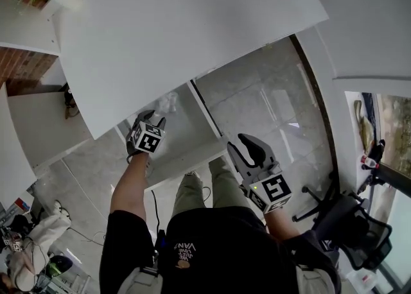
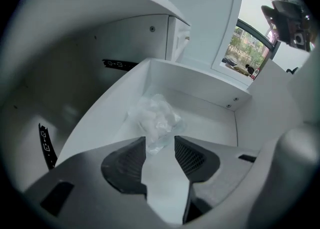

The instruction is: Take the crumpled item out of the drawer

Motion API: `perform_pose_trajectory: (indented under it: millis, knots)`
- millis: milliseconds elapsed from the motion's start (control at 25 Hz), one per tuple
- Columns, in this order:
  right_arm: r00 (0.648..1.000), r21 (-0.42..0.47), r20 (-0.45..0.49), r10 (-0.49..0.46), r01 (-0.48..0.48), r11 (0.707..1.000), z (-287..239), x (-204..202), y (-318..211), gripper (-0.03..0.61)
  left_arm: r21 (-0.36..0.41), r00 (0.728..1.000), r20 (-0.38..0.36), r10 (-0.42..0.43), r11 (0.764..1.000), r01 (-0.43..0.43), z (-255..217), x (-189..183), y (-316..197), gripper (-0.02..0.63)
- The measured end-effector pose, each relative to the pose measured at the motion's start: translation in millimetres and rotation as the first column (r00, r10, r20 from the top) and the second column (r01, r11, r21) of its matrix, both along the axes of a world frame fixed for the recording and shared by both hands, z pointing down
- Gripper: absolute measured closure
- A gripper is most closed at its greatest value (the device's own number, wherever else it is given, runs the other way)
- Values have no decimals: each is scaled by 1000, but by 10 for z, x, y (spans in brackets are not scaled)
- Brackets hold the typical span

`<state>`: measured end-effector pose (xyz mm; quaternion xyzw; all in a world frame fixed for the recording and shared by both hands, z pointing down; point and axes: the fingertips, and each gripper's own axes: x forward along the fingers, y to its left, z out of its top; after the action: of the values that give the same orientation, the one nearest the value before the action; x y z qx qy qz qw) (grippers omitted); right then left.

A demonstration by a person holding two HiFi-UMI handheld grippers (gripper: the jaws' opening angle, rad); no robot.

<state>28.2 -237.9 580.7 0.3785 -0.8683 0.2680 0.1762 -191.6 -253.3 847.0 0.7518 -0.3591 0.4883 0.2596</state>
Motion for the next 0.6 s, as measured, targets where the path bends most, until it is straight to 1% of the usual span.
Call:
perform_pose_trajectory:
  millis: [440,520,560,600]
  knots:
    - [999,-29,17,-33,34,999,148,-122,-120,457,-48,1000,17,-12,999,13,290,-9,-99,454]
    - [999,-32,13,-31,31,999,161,-116,-133,457,-47,1000,19,-7,999,8,307,-9,-110,488]
    - [999,-31,11,-30,30,999,166,-113,-138,457,-45,1000,21,-4,999,5,312,-10,-115,523]
    - [1000,-31,10,-28,28,999,171,-110,-141,457,-43,1000,23,-1,999,2,315,-10,-117,533]
